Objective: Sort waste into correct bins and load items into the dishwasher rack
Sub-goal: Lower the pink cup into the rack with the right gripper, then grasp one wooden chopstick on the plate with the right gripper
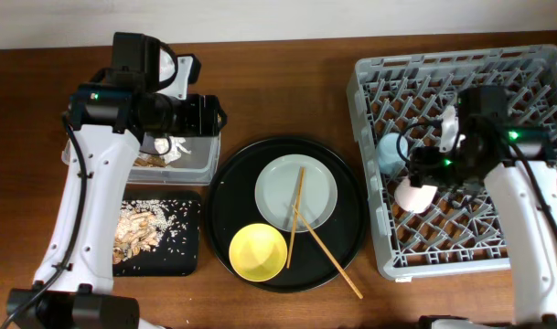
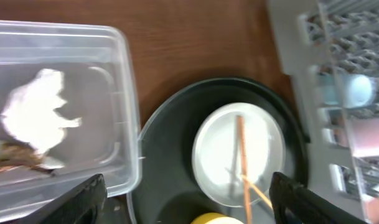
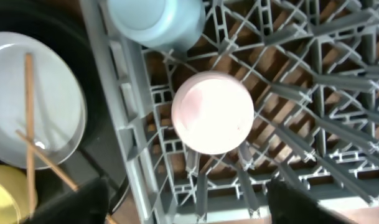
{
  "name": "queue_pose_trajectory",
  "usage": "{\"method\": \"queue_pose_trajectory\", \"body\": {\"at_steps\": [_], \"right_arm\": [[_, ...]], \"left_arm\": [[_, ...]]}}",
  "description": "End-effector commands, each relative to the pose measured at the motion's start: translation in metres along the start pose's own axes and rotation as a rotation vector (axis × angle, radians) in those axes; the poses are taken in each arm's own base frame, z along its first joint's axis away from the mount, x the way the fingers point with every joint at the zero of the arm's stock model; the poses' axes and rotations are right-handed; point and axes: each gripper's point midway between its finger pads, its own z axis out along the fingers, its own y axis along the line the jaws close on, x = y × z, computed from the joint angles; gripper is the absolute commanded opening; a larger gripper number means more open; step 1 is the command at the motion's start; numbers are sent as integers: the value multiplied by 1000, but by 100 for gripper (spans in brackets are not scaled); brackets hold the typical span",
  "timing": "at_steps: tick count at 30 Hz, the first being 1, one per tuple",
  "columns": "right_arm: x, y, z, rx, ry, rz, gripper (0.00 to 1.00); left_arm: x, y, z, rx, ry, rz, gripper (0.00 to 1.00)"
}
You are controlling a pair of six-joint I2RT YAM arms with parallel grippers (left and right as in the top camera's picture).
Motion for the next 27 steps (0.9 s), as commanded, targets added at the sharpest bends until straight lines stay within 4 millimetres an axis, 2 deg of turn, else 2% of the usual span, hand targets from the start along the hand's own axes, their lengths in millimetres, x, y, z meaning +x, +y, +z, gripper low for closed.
{"method": "queue_pose_trajectory", "body": {"at_steps": [1, 6, 11, 19, 20, 22, 23, 25, 27], "right_arm": [[-3, -6, 24, 27, 44, 7, 4], [2, -9, 50, 37, 129, 12, 4], [17, -12, 82, 43, 173, 47, 4], [17, -16, 89, 66, 165, 62, 6], [15, -14, 88, 51, 158, 61, 6], [5, -5, 71, 12, 125, 61, 8], [-5, 2, 49, -23, 84, 44, 14], [-11, 17, 15, -85, 32, -22, 22], [-1, 34, -8, -133, 9, -113, 27]], "left_arm": [[-1, 20, -2, -116, -9, -8, 99], [0, 26, -3, -149, -7, -9, 99], [-6, 38, -6, -184, -29, -24, 99], [-14, 75, -18, -226, -79, -137, 99], [-15, 80, -20, -231, -89, -153, 99], [-19, 89, -23, -242, -109, -179, 99], [-21, 98, -27, -251, -128, -230, 99], [-24, 112, -33, -265, -157, -272, 99], [-23, 121, -37, -278, -161, -292, 99]]}}
